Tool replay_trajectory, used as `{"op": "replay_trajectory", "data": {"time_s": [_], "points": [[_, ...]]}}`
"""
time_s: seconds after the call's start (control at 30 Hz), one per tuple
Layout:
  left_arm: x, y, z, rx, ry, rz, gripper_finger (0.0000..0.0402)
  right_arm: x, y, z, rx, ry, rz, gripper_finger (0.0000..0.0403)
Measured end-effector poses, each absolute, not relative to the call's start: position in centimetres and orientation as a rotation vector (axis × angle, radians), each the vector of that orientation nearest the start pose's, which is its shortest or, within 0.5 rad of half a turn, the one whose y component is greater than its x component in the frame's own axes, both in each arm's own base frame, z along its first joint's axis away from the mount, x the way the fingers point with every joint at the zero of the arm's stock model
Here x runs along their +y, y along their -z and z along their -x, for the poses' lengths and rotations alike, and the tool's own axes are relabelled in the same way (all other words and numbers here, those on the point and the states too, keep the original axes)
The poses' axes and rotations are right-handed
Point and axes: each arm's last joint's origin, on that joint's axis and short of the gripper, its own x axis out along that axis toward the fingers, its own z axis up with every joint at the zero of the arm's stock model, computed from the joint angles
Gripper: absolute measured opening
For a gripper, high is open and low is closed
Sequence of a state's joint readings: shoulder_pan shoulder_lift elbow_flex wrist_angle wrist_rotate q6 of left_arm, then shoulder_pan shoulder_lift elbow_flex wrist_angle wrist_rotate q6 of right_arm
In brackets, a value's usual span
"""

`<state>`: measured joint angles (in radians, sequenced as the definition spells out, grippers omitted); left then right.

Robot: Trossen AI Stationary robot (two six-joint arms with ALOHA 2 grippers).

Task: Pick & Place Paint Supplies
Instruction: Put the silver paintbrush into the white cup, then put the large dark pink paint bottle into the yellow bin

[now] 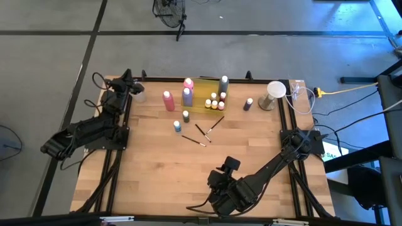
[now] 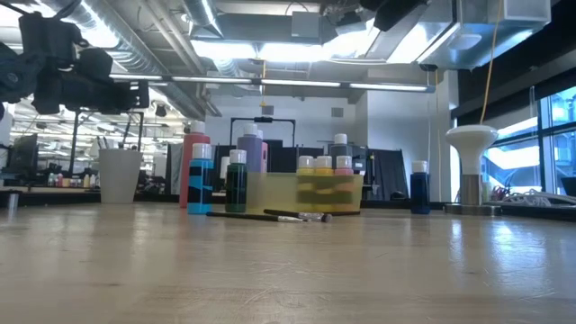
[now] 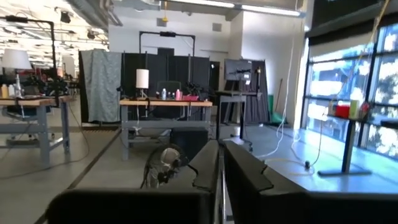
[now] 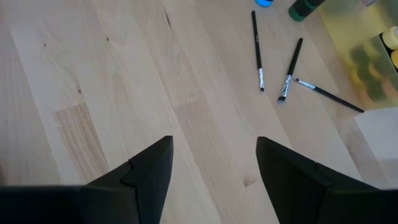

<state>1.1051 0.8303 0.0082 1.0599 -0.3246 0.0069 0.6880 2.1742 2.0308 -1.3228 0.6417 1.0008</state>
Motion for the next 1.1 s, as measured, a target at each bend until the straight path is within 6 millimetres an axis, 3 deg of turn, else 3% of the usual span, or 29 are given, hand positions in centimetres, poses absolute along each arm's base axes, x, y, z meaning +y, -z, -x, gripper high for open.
{"op": "replay_trajectory", "data": {"time_s": [0.4, 0.6, 0.7, 0.87, 0.97, 1.1], "points": [[13.1, -18.1, -6.3, -0.219, -1.395, -0.105, 0.0116, 26.0, -25.5, -34.3, 0.992, 0.499, 0.011, 0.0234], [12.2, -18.5, -7.2, -0.263, -1.297, -0.055, 0.0148, 26.0, -25.5, -34.3, 0.993, 0.5, 0.011, 0.0234], [11.3, -18.8, -7.8, -0.267, -1.132, -0.071, 0.0149, 26.0, -25.5, -34.3, 1.004, 0.494, 0.006, 0.0234], [9.4, -20.4, -9.3, -0.289, -0.611, -0.229, 0.0143, 26.0, -25.4, -34.3, 1.008, 0.49, 0.0, 0.0234], [9.7, -21.9, -10.0, -0.249, -0.583, -0.126, 0.014, 26.2, -25.4, -34.4, 1.01, 0.482, -0.015, 0.0234], [10.5, -23.9, -11.2, -0.007, -0.498, -0.001, 0.0139, 26.3, -25.4, -34.4, 1.016, 0.472, -0.038, 0.0234]]}}
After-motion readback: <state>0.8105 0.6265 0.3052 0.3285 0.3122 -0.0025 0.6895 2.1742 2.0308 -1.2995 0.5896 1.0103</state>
